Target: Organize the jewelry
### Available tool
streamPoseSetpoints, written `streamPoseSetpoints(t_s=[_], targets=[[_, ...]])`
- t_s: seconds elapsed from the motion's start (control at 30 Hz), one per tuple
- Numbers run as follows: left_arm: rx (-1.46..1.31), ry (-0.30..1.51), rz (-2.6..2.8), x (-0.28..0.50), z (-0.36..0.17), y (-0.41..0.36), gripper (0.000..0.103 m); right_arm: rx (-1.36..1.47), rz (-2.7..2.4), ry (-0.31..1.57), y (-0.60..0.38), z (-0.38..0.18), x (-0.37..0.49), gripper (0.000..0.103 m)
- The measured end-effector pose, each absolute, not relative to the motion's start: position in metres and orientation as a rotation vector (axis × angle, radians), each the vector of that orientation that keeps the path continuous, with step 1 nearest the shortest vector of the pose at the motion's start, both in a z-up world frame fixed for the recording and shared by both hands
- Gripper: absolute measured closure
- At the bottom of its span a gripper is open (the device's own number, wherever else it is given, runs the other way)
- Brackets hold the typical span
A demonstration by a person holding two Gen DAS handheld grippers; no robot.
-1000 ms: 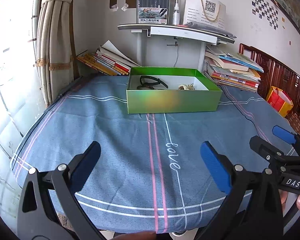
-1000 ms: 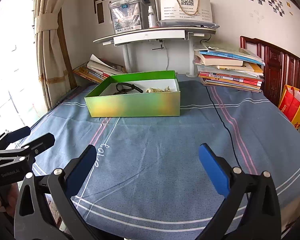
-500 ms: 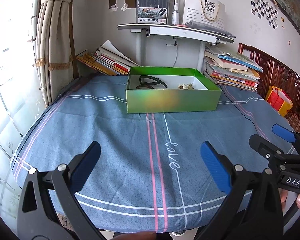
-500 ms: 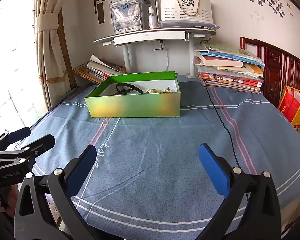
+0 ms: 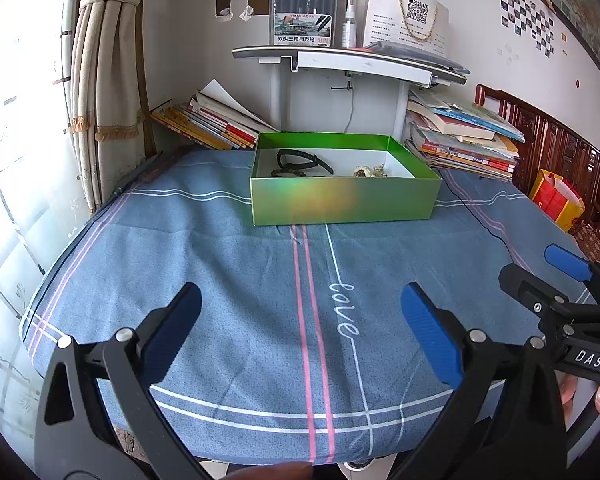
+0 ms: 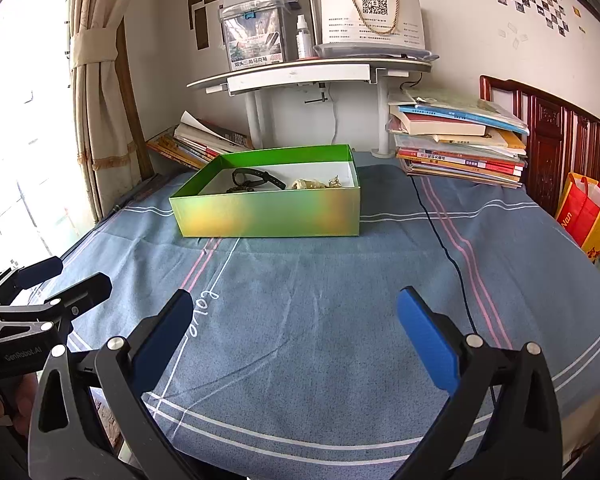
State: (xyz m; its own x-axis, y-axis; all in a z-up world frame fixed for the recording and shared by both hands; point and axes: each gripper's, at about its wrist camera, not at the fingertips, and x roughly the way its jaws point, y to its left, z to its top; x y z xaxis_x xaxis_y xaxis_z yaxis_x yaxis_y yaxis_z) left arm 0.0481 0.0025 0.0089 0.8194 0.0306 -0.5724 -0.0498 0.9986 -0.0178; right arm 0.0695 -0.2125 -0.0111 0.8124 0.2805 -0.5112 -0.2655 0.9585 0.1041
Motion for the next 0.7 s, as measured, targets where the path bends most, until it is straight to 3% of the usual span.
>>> streamPoseSetpoints(t_s=[0.7], targets=[[-0.027,0.609,0.042,0.0481,0.0105,0.0011,0.004,0.023,0.296,0.55,-0.2115,-0.009,0.0694,0.003]])
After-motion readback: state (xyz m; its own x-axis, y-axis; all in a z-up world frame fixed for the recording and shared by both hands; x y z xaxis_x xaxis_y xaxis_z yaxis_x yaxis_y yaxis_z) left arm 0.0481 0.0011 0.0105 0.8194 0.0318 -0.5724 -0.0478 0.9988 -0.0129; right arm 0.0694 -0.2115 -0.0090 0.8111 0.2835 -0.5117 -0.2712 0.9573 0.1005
